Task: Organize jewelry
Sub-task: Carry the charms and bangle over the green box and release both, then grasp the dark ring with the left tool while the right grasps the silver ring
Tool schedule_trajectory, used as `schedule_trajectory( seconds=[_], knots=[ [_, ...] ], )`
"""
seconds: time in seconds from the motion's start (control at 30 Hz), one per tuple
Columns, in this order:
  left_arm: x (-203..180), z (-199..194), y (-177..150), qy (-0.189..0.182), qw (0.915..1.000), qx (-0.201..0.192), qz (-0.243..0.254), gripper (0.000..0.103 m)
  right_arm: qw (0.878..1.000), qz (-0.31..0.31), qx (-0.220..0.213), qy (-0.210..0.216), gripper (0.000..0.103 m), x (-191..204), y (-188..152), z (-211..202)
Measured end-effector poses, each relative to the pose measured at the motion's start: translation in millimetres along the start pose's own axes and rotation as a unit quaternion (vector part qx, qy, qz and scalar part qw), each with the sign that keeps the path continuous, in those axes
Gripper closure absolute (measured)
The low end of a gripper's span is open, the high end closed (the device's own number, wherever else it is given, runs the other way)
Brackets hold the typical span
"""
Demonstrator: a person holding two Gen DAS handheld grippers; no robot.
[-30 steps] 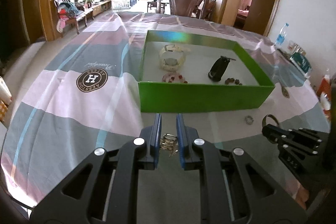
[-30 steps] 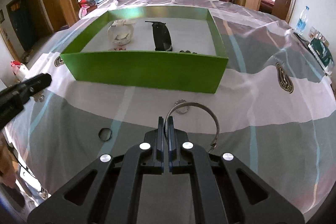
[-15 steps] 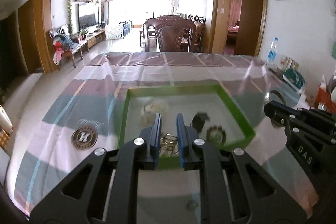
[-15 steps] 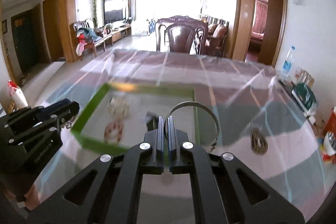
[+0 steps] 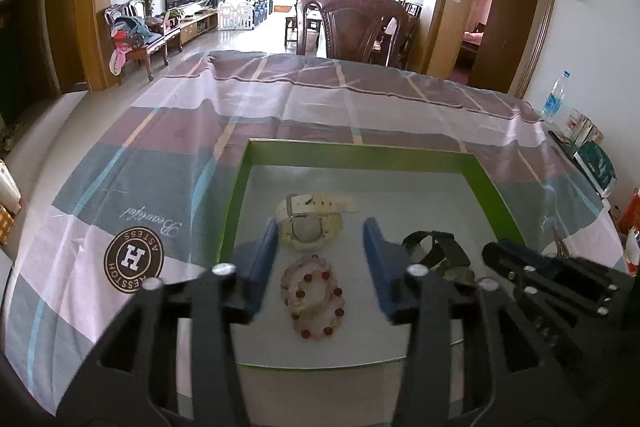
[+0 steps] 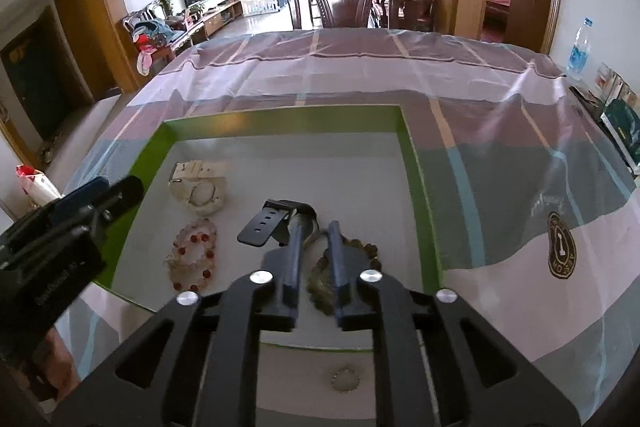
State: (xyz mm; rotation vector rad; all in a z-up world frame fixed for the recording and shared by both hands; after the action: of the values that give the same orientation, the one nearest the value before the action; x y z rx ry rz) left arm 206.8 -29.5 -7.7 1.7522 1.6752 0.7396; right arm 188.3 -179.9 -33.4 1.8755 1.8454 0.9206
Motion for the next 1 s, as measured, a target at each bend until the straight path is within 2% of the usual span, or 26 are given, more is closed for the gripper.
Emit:
schedule_trajectory(
  seconds=[0.07,0.17,0.23,0.3,0.33,0.37,0.4,0.47,0.57,0.63,0.77,0.9,1.0],
  knots=[
    [2.2,-4.7,-3.5,-0.001,1.0000,-0.001,0.001,0.052,1.000,-0.006,-0.016,0.001,0.068,0.6,-2.9,-15.4],
    [11.5,-27.1,-19.6,0.018,0.9996,-0.020,0.000,0.044,0.998,-0.019,-0.052,-0.009,0.065,-0.6,-15.7,-47.5],
    [15.6,-46.1,-32.7,0.032,0.9986,-0.043,0.001,0.043,0.994,-0.032,-0.102,-0.021,0.065,-0.5,-33.5,-80.8],
    [20.0,-69.7,-54.9,0.049,0.9960,-0.074,0.003,0.037,0.988,-0.038,-0.144,-0.028,0.054,0.0,-52.8,-108.1],
    [20.5,-79.0,-66.7,0.053,0.9948,-0.088,0.003,0.033,0.987,-0.038,-0.156,-0.026,0.043,0.2,-60.7,-116.4],
    [19.7,-84.0,-77.6,0.055,0.9941,-0.093,0.004,0.030,0.985,-0.038,-0.169,-0.022,0.037,0.2,-70.1,-124.2],
    [17.8,-85.5,-87.3,0.056,0.9943,-0.090,0.009,0.029,0.984,-0.038,-0.175,-0.021,0.037,-0.5,-78.8,-127.8],
    [11.7,-81.6,-106.3,0.048,0.9966,-0.063,0.026,0.029,0.987,-0.039,-0.153,-0.026,0.037,-4.4,-94.4,-120.7],
    [-0.7,-73.0,-132.4,0.025,0.9977,-0.016,0.062,0.040,0.996,-0.041,-0.078,-0.026,0.038,-13.8,-109.2,-90.6],
    [-6.9,-69.4,-144.4,0.006,0.9970,0.007,0.077,0.042,0.998,-0.038,-0.033,-0.031,0.040,-22.2,-116.6,-70.6],
    [-17.3,-62.5,-153.1,-0.027,0.9951,0.032,0.090,0.046,0.999,-0.020,0.048,-0.007,0.044,-34.5,-123.8,-31.5],
    [-24.8,-51.1,-155.7,-0.035,0.9938,0.049,0.094,0.052,0.995,-0.028,0.097,0.012,0.045,-33.0,-119.6,-5.5],
    [-23.4,-43.3,-158.3,-0.036,0.9931,0.064,0.091,0.052,0.993,-0.050,0.105,-0.009,0.048,-23.7,-115.5,5.4]
  ],
)
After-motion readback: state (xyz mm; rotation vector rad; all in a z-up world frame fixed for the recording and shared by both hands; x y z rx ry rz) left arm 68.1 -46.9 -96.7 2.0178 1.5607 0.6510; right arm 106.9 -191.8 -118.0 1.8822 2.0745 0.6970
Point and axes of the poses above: each gripper's, at about its wrist camera, not at the fingertips, and z roughly the way its jaws point, x to its left, y to its top, the point moved 4 cm from there along z, roughly the way its jaws point, and after that the axes turned 7 degrees about y, right-handed, at the moved point
